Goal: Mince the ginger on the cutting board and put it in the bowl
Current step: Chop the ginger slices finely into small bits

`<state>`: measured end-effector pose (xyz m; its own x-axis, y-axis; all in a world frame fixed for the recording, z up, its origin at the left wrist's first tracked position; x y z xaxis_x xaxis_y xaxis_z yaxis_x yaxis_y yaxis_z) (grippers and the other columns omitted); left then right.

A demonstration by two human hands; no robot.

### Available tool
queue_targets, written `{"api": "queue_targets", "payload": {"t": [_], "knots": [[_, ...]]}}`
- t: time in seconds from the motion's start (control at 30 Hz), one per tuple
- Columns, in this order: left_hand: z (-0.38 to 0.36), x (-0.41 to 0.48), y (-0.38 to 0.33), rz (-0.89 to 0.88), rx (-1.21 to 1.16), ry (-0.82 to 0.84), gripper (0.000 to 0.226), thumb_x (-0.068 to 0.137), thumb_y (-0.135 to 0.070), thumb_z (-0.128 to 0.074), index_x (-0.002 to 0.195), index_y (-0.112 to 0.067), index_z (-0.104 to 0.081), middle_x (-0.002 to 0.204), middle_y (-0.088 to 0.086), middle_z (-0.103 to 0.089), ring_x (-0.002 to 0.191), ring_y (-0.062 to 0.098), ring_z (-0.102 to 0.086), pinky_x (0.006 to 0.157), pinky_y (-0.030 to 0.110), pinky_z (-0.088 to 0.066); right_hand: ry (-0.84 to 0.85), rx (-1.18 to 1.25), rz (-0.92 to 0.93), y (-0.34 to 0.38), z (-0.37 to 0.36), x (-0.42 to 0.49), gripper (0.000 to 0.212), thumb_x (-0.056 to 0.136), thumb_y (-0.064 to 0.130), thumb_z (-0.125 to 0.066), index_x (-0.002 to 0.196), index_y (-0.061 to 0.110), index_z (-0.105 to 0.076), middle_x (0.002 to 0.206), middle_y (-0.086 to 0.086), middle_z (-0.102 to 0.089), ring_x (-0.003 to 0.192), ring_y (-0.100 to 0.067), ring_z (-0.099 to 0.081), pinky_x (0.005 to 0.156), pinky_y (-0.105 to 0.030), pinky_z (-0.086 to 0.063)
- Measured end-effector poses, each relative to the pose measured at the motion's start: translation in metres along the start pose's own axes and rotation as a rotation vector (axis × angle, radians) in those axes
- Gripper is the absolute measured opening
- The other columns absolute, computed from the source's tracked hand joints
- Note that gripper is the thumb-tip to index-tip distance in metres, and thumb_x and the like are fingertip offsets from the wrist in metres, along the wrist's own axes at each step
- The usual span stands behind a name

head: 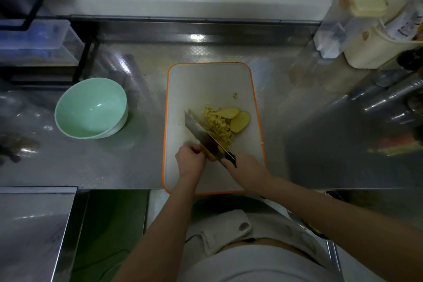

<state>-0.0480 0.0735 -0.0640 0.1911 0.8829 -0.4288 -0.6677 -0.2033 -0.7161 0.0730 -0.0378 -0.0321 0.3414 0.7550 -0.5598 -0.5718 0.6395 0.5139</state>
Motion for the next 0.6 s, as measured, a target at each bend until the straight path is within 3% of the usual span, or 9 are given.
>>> {"api": "queue_targets", "payload": {"t": [0.3, 0.47, 0.6], "knots": [[0.001, 0.0, 0.0, -0.026, 0.015, -0.012, 0.008, 0.08, -0.002, -0.061, 0.078, -0.005, -0.069, 0.076, 0.005, -0.062, 0.072, 0.016, -0.056, 0.065, 0.024, -0.041, 0.02, 0.005, 0.005, 0.007, -0.005, -0.004, 0.034, 0.099, 0.036, -0.039, 0.082, 0.009, -0.051, 0.071, -0.004, -0.051, 0.063, -0.016, -0.05, 0.048, -0.02, -0.034], [0.001, 0.0, -0.002, -0.025, 0.012, -0.013, 0.009, 0.081, -0.002, -0.06, 0.082, -0.003, -0.07, 0.08, 0.007, -0.065, 0.075, 0.017, -0.057, 0.069, 0.026, -0.044, 0.007, -0.012, -0.022, 0.008, -0.005, 0.0, 0.041, 0.099, 0.035, -0.039, 0.062, 0.018, -0.039, 0.061, 0.002, -0.043, 0.054, -0.01, -0.045, 0.046, -0.022, -0.031], [0.003, -0.002, -0.004, -0.02, 0.019, -0.017, 0.012, 0.08, 0.0, -0.059, 0.073, -0.005, -0.067, 0.073, 0.006, -0.061, 0.07, 0.016, -0.054, 0.065, 0.025, -0.04, -0.004, -0.003, -0.009, 0.012, -0.01, 0.009, 0.035, 0.099, 0.035, -0.04, 0.071, 0.013, -0.043, 0.075, -0.008, -0.053, 0.073, -0.025, -0.056, 0.062, -0.027, -0.035]]}}
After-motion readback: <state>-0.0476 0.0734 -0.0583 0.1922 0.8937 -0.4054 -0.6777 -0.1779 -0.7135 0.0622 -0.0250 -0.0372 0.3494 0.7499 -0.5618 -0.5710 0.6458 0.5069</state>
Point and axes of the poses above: each hand's wrist, its own x-axis towards the middle knuckle, its own z-axis out of the back of the hand, y = z × x, the point moved 10 cm from there along x, towards the middle knuckle
